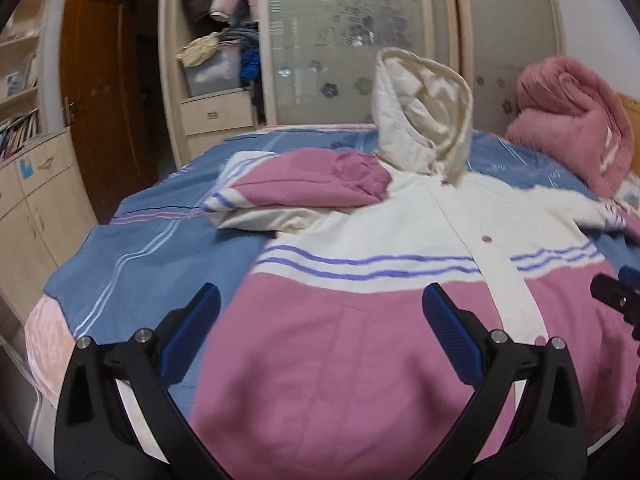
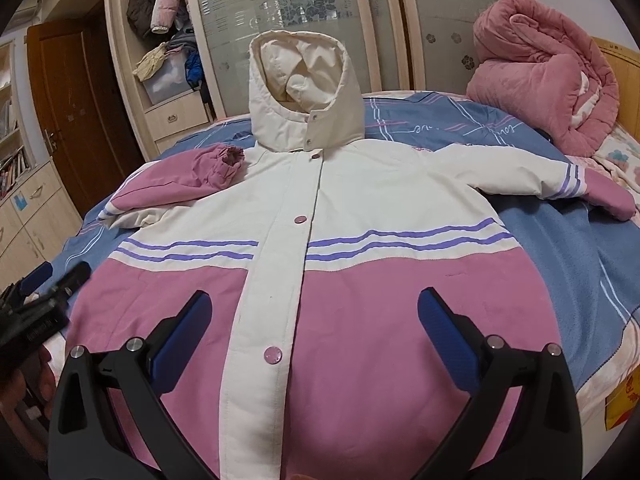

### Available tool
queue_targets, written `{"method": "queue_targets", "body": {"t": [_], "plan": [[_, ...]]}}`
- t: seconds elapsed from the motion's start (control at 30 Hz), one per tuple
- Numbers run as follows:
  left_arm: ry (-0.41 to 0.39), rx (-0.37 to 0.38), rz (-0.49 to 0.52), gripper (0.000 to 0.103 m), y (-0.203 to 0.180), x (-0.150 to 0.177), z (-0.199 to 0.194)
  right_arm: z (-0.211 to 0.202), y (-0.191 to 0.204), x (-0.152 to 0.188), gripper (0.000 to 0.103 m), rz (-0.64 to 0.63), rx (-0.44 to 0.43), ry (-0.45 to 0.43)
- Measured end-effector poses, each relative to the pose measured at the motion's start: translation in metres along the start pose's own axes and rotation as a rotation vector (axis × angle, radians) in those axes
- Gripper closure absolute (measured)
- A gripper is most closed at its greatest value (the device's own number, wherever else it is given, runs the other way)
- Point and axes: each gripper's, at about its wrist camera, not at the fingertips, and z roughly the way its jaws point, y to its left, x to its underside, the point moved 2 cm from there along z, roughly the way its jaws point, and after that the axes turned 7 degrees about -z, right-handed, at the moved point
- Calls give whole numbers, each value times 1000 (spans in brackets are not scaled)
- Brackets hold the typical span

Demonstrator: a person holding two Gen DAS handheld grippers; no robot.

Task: Fold large clothes
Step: 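Bring the right tool over the folded pink sleeve cuff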

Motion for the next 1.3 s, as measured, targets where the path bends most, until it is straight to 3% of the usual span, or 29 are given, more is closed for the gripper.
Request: {"method": "queue_targets", "body": {"t": [0.17,0.4,1.3], "plan": [[36,74,4,2,-22,3,8,8,-7,4,1,8,43,4],[54,104,37,2,-39,9,8,14,-14,9,1,-4,75,21],[43,121,-17,2,-29,0,1,12,-11,15,1,-39,90,5]]}}
